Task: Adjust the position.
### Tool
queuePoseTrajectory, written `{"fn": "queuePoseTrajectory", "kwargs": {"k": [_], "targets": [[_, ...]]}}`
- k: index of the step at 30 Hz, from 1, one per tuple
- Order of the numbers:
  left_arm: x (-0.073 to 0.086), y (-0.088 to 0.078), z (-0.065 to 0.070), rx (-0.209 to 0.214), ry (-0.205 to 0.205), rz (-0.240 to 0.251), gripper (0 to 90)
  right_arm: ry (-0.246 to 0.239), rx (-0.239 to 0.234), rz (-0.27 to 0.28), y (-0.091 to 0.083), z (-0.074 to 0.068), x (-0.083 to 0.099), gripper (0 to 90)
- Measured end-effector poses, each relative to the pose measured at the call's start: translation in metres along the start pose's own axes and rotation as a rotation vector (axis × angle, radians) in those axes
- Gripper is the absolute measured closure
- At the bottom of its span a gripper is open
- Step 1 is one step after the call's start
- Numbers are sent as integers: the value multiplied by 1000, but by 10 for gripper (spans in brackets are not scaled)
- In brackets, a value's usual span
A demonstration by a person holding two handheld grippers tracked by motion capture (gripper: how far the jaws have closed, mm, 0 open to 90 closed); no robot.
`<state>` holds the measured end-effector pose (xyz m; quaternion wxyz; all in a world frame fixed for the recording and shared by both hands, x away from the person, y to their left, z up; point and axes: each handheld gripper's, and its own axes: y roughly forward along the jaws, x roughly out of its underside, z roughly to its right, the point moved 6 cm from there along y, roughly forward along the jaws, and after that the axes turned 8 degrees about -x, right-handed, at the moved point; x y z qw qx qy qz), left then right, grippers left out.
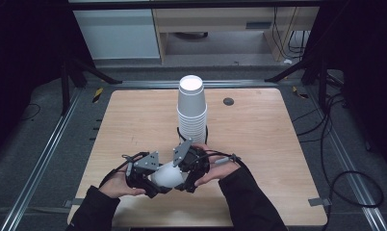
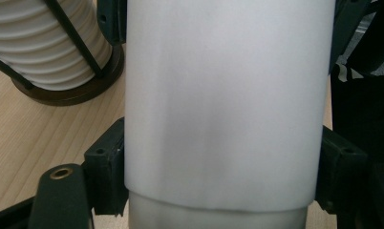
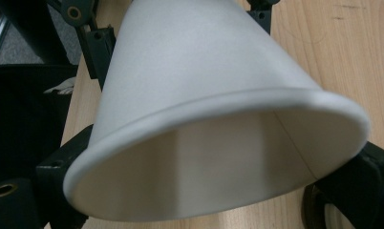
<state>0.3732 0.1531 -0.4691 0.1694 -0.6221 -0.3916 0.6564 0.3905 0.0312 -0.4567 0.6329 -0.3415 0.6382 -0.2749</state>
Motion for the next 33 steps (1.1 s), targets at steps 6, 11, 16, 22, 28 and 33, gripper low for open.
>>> {"fn": "queuePoseTrajectory", "kwargs": {"k": [6,11,16,22,28,33], "targets": [[0,-2,-3,-9,-14,12,228,11,17,36,-4,1,-1,45],[2,-4,-6,-11,-24,16,228,25,36,83,-14,1,-1,37],[6,-7,-10,-17,-42,25,227,26,58,122,-28,1,1,34],[8,-14,-17,-35,-76,65,226,52,89,183,-43,1,8,36],[0,-22,-20,-51,-102,171,224,79,100,257,-48,0,16,41],[-7,-25,-20,-61,-129,258,224,104,112,334,-49,-1,22,42]]}}
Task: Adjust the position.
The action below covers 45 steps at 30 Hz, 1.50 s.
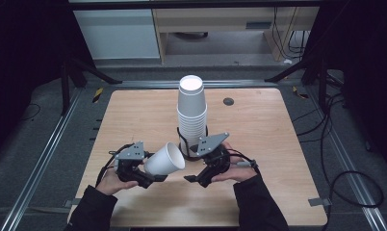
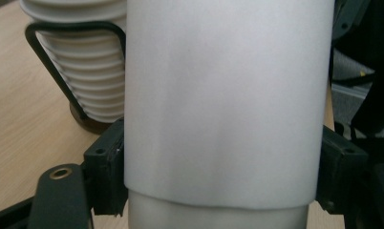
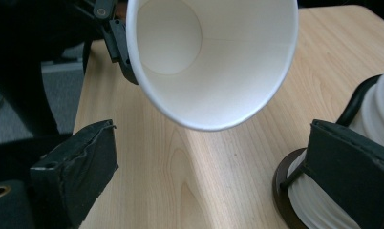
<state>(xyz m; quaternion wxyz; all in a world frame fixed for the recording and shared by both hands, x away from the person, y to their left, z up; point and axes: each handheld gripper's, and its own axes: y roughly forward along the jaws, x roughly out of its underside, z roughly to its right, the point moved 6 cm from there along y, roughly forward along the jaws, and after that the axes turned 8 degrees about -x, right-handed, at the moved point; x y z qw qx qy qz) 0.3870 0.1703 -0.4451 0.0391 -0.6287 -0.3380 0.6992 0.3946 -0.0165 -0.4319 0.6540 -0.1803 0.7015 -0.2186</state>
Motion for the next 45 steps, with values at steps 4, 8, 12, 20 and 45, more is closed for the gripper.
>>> {"fn": "queuePoseTrajectory", "kwargs": {"k": [4,8,12,20,45], "targets": [[-2,3,2,0,-2,23,223,26,-1,61,-2,-1,3,42],[-4,5,6,6,5,34,224,49,-1,108,-1,0,4,42],[-6,8,9,11,10,38,224,61,-12,141,0,-1,4,41],[-7,10,13,13,24,36,225,70,-34,166,5,-1,1,39],[-6,21,25,22,70,-10,227,92,-100,160,24,-3,-3,30]]}}
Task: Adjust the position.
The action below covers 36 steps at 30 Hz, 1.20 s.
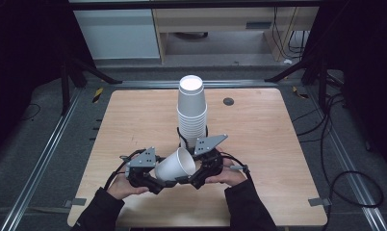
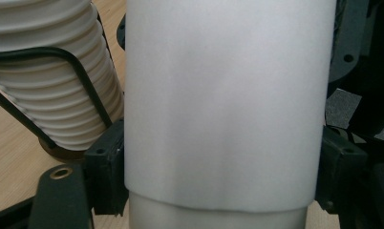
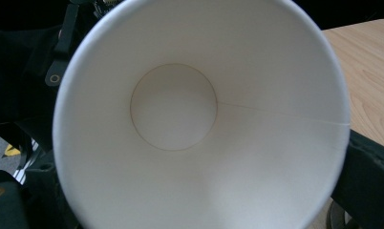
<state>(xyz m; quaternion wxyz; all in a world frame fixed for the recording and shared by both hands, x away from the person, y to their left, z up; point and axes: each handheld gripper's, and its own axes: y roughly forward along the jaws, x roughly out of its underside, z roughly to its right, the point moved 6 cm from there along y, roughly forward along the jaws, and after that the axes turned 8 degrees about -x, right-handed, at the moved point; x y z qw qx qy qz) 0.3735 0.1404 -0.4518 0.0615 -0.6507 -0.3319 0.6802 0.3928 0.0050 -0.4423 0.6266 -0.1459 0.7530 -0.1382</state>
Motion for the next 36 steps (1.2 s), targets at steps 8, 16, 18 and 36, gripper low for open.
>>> {"fn": "queuePoseTrajectory", "kwargs": {"k": [8,16,18,36], "targets": [[1,3,2,3,13,-19,227,7,-19,-19,5,0,2,32],[1,3,2,10,12,-27,227,11,-33,-18,5,0,3,48],[2,3,3,12,15,-29,226,10,-36,-19,5,-1,3,53],[2,4,3,16,15,-41,229,1,-28,-4,7,0,2,34]]}}
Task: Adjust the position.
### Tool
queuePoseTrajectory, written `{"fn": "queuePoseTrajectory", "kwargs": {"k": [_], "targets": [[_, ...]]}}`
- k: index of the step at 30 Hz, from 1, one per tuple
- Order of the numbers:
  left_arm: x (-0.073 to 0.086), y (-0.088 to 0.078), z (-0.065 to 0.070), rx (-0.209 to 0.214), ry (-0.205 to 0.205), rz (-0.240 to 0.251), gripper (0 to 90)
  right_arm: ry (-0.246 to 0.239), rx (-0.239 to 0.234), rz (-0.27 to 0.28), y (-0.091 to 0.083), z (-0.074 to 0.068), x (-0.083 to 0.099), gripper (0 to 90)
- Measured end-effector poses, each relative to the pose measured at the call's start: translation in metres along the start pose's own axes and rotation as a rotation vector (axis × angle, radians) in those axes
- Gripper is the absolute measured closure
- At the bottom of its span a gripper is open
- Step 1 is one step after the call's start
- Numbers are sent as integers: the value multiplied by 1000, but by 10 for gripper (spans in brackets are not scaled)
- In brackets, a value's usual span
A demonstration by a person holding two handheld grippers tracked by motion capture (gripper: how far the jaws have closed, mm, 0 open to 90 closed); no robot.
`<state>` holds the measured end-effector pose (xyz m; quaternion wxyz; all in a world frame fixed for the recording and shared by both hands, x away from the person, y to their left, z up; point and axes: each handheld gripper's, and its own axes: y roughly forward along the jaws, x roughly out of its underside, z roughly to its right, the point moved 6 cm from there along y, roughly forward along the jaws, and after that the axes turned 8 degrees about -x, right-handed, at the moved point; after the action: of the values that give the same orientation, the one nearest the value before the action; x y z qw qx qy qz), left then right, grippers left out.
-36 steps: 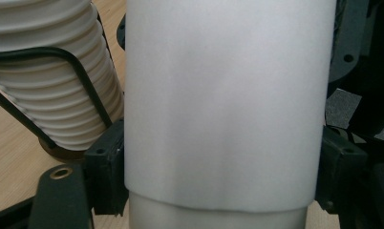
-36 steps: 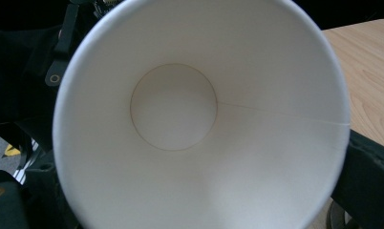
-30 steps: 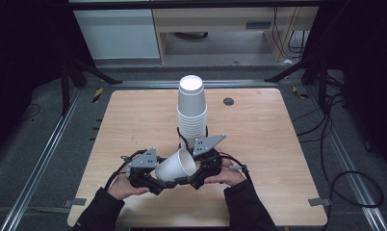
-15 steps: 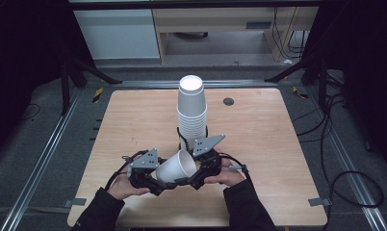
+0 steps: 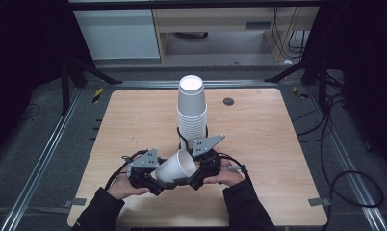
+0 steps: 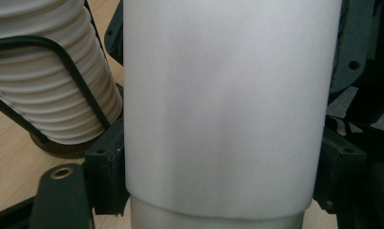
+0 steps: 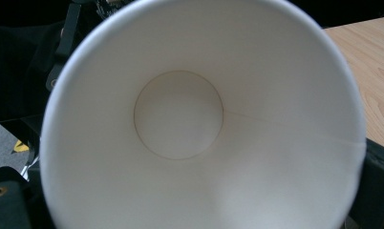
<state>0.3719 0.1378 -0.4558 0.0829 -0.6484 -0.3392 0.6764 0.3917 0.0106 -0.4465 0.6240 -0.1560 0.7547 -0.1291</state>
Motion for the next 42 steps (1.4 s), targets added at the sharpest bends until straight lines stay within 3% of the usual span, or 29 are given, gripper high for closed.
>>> {"fn": "queuePoseTrajectory", "kwargs": {"k": [3,15,29,37,42], "targets": [[1,2,2,-3,12,-18,229,5,-2,9,1,0,-1,34],[1,3,3,15,16,-16,229,15,-33,12,-2,-2,-2,74],[0,3,4,14,16,-4,221,4,-29,9,-4,-4,-4,85],[0,1,1,2,6,-1,175,-7,-13,0,-6,-3,-7,85],[2,-1,-4,-12,-10,-14,157,-16,24,-31,-16,1,-11,84]]}}
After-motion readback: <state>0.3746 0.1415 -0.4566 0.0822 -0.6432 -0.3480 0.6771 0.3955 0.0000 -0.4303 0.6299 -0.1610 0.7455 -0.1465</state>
